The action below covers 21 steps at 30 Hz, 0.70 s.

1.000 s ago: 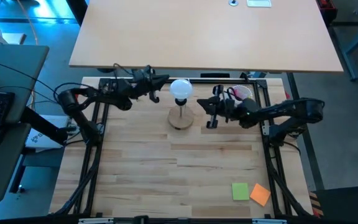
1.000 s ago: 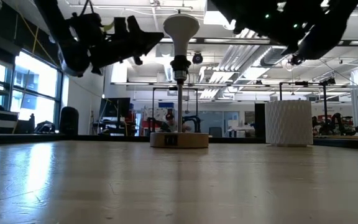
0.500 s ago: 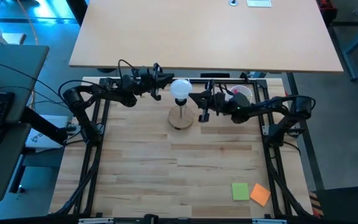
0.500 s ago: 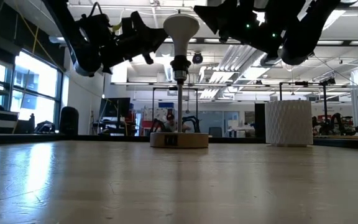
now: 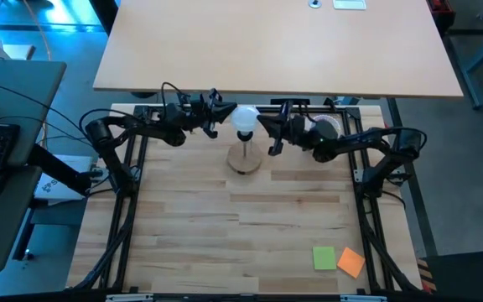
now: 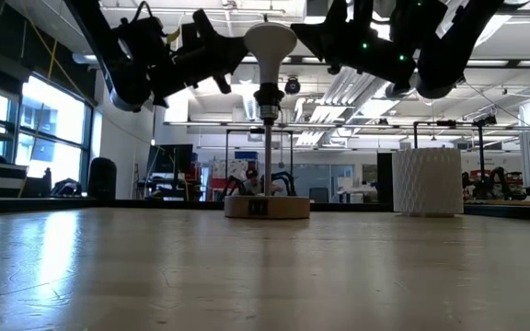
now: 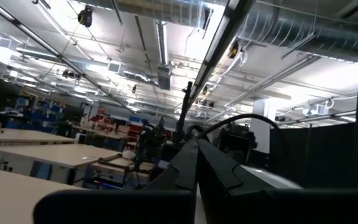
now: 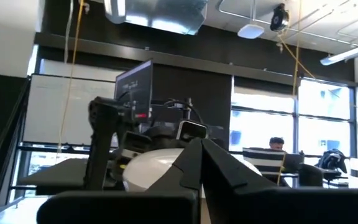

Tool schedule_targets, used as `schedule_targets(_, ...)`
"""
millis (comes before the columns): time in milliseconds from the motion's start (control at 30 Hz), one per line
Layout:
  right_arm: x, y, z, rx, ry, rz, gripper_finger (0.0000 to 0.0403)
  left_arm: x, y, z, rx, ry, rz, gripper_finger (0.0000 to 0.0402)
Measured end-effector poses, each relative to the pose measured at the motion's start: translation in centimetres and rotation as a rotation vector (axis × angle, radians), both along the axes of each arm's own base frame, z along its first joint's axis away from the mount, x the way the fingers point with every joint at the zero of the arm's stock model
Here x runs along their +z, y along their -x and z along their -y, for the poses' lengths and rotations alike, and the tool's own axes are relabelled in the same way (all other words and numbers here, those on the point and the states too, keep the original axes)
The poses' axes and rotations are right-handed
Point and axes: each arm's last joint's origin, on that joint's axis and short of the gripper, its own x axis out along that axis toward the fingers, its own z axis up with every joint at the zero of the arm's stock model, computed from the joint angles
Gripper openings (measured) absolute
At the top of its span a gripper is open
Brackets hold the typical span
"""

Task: Screw lightbulb
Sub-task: Remove the white lightbulb from the desk lamp

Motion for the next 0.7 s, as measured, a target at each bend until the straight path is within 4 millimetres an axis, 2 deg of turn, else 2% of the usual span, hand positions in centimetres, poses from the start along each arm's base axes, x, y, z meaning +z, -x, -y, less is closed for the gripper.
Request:
schedule_targets(500,-0.1,0.8,2.2,-0.077,-0.028,-0.007,0.0000,0.6,-0.6,1.8,-0.082,-0.005,0.010,0.0000)
schedule_targets(700,-0.1,1.1,2.7,-0.096,-0.035,-0.005,0.0000,1.7,0.1,2.3,-0.113,-0.046,0.027,0.0000)
